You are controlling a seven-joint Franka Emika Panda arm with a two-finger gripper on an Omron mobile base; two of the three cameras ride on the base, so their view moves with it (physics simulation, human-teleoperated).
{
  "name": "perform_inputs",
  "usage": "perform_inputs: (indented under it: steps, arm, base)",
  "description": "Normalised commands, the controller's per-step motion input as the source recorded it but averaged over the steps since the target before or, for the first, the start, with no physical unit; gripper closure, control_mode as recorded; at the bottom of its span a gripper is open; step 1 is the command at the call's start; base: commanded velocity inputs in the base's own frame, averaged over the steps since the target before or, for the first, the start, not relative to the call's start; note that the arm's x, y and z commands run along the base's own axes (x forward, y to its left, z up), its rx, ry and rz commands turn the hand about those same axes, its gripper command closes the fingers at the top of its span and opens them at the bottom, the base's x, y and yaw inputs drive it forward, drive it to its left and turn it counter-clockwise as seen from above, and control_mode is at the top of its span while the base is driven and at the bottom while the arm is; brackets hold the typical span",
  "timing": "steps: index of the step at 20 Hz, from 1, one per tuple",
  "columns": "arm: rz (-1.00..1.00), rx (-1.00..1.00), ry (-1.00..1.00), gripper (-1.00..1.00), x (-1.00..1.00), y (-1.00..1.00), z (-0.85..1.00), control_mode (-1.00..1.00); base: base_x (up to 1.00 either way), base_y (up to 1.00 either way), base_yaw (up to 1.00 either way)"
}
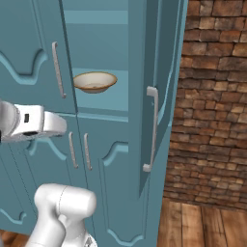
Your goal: Retrieve the bowl from the cabinet, then place the raw meat into the bowl to avoid contamination.
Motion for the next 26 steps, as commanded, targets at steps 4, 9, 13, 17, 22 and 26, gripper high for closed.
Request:
perform_inputs:
  steps: [4, 9, 13, 17, 22, 26]
  arm:
    - [-0.23, 0.21, -0.25, -1.00, 0.00, 0.29, 0.08, -1.00]
    - [-0.17, 0.24, -0.07, -1.00, 0.08, 0.24, 0.23, -1.00]
    - [-0.09, 0.30, 0.04, -1.00, 0.09, 0.09, 0.39, -1.00]
    - [-0.05, 0.25, 0.02, -1.00, 0.00, 0.08, 0.44, -1.00]
    - [0.00, 0.05, 0.00, -1.00, 0.04, 0.08, 0.41, -1.00]
    - [0.02, -0.15, 0.04, -1.00, 0.16, 0.31, 0.27, -1.00]
  base:
    - [0.00, 0.00, 0.00]
    - [0.00, 0.00, 0.00]
    - [0.00, 0.00, 0.00]
    - [0.00, 0.00, 0.00]
    - [0.00, 0.00, 0.00]
    - [0.00, 0.00, 0.00]
